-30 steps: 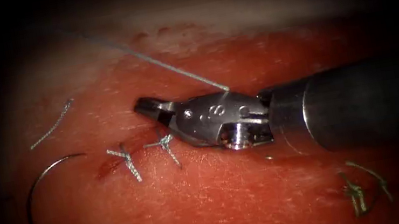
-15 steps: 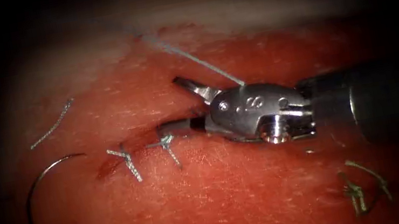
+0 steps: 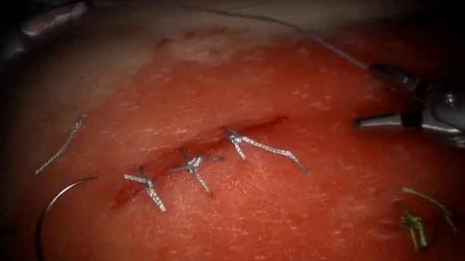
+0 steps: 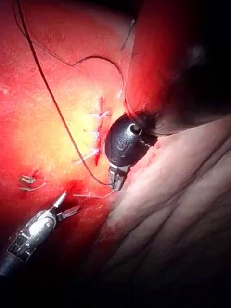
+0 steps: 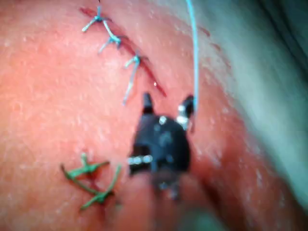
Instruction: Wound Closure
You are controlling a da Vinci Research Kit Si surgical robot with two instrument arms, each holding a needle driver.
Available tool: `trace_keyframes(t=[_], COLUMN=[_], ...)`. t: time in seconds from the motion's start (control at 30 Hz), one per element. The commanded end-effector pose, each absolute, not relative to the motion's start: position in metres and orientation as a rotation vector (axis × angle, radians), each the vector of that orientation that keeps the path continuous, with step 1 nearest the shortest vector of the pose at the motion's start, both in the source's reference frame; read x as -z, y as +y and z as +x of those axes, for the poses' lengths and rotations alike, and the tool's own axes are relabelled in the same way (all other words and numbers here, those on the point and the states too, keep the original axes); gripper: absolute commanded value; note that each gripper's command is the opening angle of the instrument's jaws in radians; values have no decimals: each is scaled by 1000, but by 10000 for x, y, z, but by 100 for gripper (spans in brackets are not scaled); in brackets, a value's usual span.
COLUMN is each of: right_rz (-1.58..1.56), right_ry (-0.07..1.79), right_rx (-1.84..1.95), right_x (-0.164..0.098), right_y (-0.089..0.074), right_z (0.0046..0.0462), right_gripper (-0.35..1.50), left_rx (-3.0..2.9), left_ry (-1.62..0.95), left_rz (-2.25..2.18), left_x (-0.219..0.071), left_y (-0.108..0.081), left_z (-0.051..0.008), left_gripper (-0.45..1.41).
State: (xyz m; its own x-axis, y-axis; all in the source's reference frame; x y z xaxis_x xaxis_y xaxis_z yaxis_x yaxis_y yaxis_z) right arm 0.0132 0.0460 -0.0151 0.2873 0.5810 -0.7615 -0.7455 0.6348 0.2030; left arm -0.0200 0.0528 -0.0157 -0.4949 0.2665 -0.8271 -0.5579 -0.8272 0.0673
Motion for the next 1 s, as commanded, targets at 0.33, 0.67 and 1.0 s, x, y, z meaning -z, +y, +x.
trace_keyframes(t=[0.33, 0.67, 1.0], right_rz=[-240, -245, -249], right_ry=[904, 902, 903], right_rx=[-923, -923, -923], right_x=[137, 133, 130], right_y=[446, 442, 440], right_z=[142, 144, 144], right_gripper=[148, 148, 148], left_rx=[-2375, -2206, -2015], left_ry=[298, -78, -502], left_rz=[-1129, -1101, -1050], left_x=[33, -65, -43], left_y=[507, 499, 478], left_z=[-275, -241, -230], left_gripper=[-35, 50, 78])
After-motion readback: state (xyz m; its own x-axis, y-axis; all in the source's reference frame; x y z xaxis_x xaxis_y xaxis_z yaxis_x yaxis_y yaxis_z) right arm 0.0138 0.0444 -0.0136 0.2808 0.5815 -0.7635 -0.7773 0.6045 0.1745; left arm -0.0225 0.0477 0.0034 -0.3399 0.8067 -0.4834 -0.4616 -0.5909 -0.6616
